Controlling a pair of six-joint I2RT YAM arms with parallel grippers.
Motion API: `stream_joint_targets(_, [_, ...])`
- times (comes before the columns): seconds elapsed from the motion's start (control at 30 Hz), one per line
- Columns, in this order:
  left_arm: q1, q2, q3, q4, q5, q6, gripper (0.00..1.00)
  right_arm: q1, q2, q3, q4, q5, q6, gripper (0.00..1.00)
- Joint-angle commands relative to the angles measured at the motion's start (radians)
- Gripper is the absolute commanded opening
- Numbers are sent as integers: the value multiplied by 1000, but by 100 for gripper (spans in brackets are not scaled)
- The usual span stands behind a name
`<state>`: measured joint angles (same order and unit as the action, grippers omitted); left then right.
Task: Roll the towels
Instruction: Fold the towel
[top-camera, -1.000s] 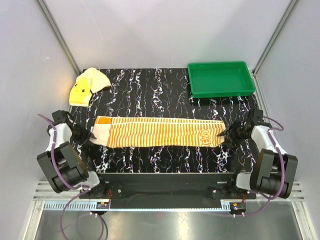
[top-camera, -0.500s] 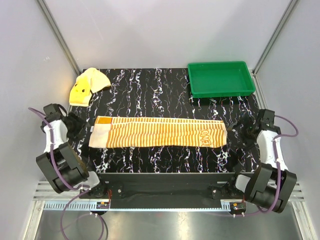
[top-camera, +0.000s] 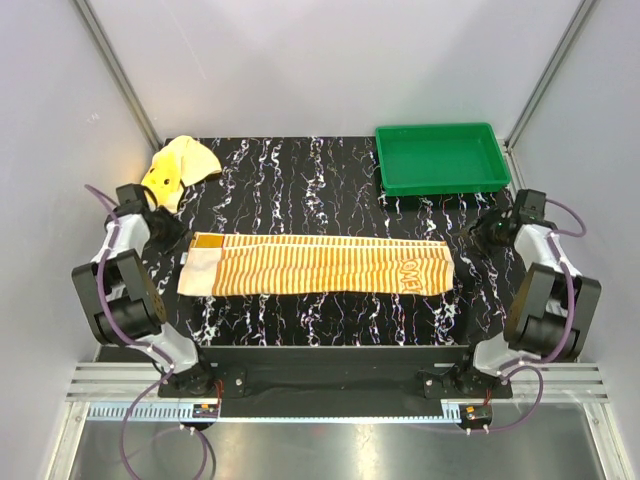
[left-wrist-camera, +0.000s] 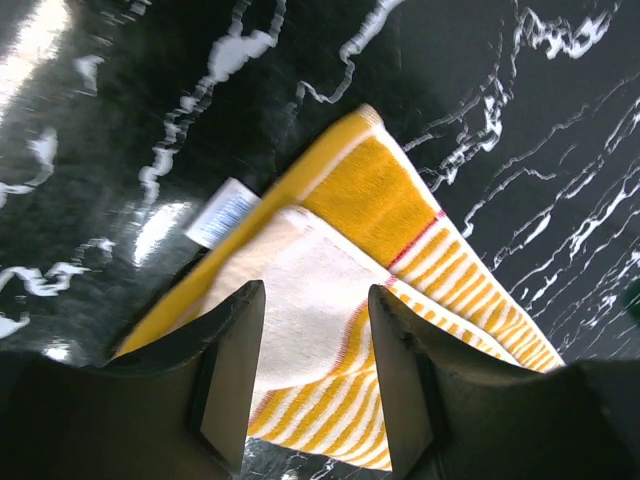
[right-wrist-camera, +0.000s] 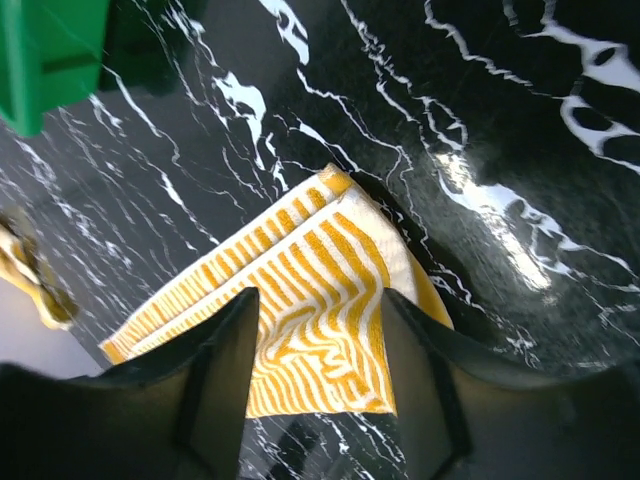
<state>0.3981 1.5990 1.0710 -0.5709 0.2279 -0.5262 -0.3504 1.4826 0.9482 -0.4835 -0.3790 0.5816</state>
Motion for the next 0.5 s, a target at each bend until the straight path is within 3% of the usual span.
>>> stream_joint_targets(0.0, [-99, -11, 67, 36, -74, -28, 49, 71, 77, 49, 36, -17, -15, 61])
stream_joint_targets(0.07, [-198, -28, 78, 37, -116, -32, 48, 85, 125, 34, 28, 0, -19, 69])
stream_joint_targets(0.1, [-231, -45, 81, 37, -154, -34, 48, 87, 136, 24, 28, 5, -26, 78])
stream_joint_targets(0.27, [-491, -83, 116, 19, -225, -72, 47, 87, 182, -28, 13, 40, -51, 97])
stream_joint_targets(0.37, [-654, -82, 121, -4, -312, -93, 49, 87, 182, -42, 16, 22, -46, 98])
stream_joint_targets(0.47, [-671, -42, 55, -1, -312, -146, 49, 88, 159, -35, -10, 40, -61, 100])
